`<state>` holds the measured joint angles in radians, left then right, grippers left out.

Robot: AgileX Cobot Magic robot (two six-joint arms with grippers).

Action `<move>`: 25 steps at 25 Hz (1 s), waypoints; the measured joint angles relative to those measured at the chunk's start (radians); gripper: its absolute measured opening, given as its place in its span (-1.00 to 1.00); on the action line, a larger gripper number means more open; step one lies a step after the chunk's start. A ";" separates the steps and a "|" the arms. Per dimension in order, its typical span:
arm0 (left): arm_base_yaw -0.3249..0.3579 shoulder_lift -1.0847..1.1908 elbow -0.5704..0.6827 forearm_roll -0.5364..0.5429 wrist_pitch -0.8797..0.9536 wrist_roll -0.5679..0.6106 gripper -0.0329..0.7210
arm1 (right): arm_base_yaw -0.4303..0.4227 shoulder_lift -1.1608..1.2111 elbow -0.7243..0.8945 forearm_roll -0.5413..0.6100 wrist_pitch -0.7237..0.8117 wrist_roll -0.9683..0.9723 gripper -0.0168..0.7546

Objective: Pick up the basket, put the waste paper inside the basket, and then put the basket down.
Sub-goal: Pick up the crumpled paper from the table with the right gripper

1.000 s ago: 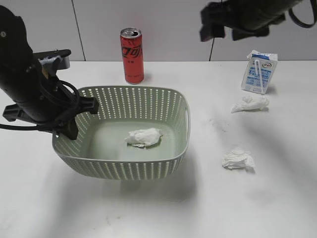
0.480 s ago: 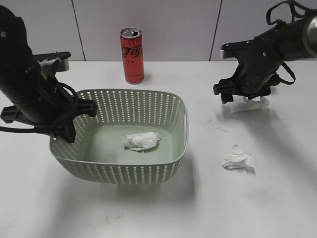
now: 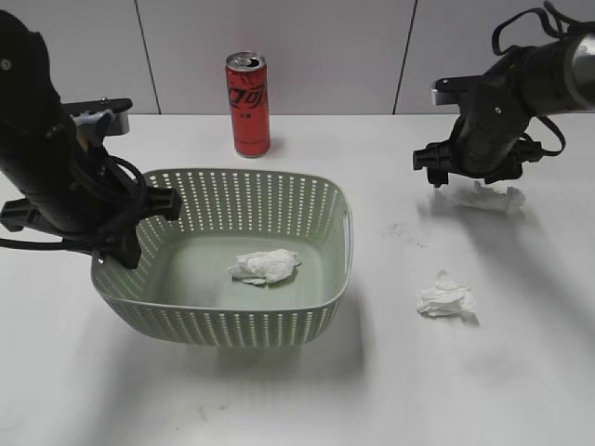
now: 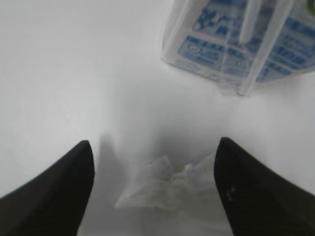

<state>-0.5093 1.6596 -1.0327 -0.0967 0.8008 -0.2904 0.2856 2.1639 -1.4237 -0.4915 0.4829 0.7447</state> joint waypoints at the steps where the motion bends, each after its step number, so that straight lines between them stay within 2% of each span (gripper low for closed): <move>1: 0.000 0.000 0.000 0.001 0.000 0.000 -0.91 | 0.000 -0.015 -0.006 -0.002 0.011 0.000 0.53; 7: 0.000 0.000 0.000 0.002 -0.003 0.000 -0.91 | -0.016 -0.098 -0.009 -0.047 0.142 -0.019 0.53; 12: 0.000 0.000 0.000 0.003 -0.004 0.000 -0.91 | -0.030 -0.074 0.082 0.029 0.088 -0.040 0.53; 19: 0.000 0.000 0.000 0.003 -0.002 0.000 -0.91 | -0.030 -0.009 0.092 0.034 0.010 -0.035 0.48; 20: 0.000 0.000 0.000 0.003 -0.002 0.000 -0.91 | -0.030 -0.006 0.092 0.033 0.008 -0.034 0.42; 22: 0.000 0.000 0.000 0.004 -0.001 0.000 -0.91 | -0.030 -0.001 0.090 0.035 0.007 -0.034 0.18; 25: 0.000 0.000 0.000 0.010 0.000 0.000 -0.91 | -0.029 0.004 0.084 0.034 0.015 -0.034 -0.40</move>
<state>-0.5093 1.6596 -1.0327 -0.0864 0.8003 -0.2904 0.2569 2.1678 -1.3396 -0.4574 0.4983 0.7109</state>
